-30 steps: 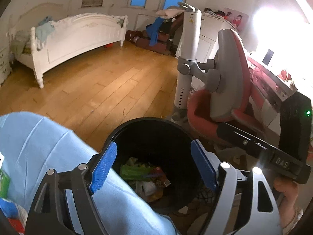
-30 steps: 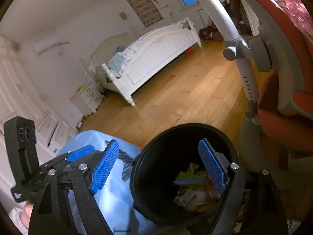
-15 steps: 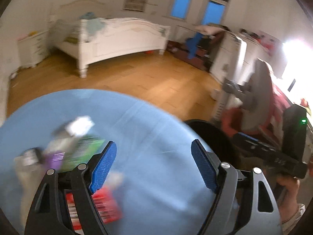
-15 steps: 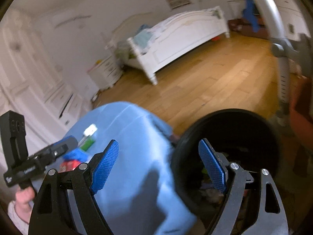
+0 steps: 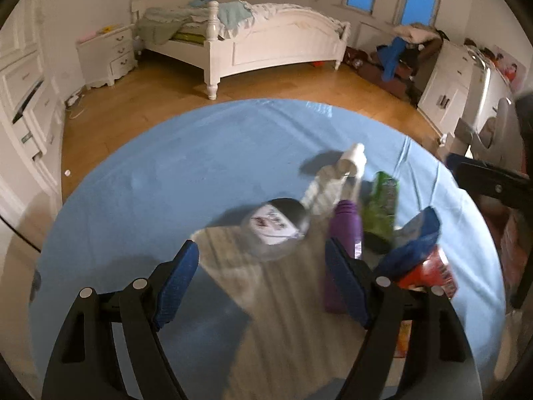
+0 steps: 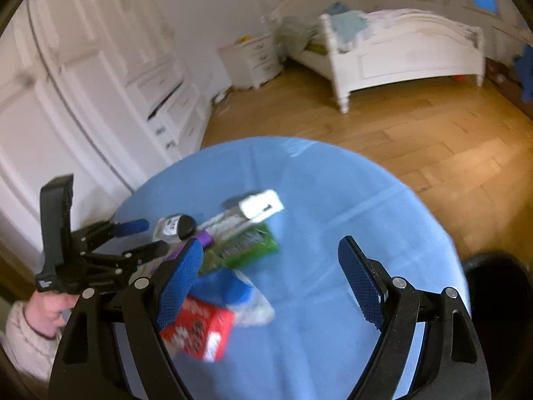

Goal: Collect trash
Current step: 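Grasp the small eye-drop bottle with left tool while right tool grasps white plastic piece, then carry bottle and white piece over the bin and open both tools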

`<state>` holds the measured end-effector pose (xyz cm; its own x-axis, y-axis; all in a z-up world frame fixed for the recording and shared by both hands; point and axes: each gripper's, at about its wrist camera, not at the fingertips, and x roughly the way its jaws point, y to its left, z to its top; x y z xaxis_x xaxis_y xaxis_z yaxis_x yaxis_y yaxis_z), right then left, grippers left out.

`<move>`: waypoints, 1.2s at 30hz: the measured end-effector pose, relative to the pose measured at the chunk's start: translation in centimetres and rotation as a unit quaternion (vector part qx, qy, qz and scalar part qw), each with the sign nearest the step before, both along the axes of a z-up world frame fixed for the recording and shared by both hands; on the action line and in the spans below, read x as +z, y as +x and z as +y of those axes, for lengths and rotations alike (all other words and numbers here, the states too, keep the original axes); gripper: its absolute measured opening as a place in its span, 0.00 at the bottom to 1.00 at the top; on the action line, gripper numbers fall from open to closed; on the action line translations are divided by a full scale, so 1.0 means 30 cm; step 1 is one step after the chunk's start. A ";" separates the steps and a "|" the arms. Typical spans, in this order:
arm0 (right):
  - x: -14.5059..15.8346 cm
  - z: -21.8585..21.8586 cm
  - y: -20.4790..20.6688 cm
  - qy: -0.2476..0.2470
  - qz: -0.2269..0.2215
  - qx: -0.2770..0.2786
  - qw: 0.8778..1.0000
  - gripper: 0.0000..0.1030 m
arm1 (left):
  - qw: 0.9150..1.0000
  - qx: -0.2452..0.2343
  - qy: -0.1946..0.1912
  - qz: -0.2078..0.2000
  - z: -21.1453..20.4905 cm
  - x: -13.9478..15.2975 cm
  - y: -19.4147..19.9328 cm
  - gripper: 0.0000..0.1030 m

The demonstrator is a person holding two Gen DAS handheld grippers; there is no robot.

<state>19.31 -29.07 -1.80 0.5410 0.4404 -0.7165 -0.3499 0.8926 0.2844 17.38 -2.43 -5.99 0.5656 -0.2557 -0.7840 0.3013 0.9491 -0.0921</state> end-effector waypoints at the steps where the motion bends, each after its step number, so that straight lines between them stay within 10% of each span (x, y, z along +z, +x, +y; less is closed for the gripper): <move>1: -0.010 0.036 0.031 -0.012 0.007 0.009 1.000 0.80 | 1.000 -0.007 0.004 0.001 0.005 -0.005 0.010 0.72; 13: -0.134 0.276 0.232 -0.151 0.018 0.073 0.986 0.61 | 0.995 -0.080 0.054 -0.025 -0.047 -0.034 0.060 0.58; 17: -0.139 0.288 0.248 -0.142 0.017 0.067 0.987 0.55 | 0.997 -0.059 0.045 -0.027 -0.022 -0.034 0.073 0.38; 19: -0.128 0.283 0.250 -0.130 0.012 0.060 0.990 0.40 | 0.998 -0.056 0.029 -0.023 -0.013 -0.034 0.073 0.38; 36: 0.164 -0.039 0.021 0.048 -0.079 -0.022 0.995 0.40 | 0.996 -0.013 -0.048 -0.078 -0.046 0.156 -0.061 0.38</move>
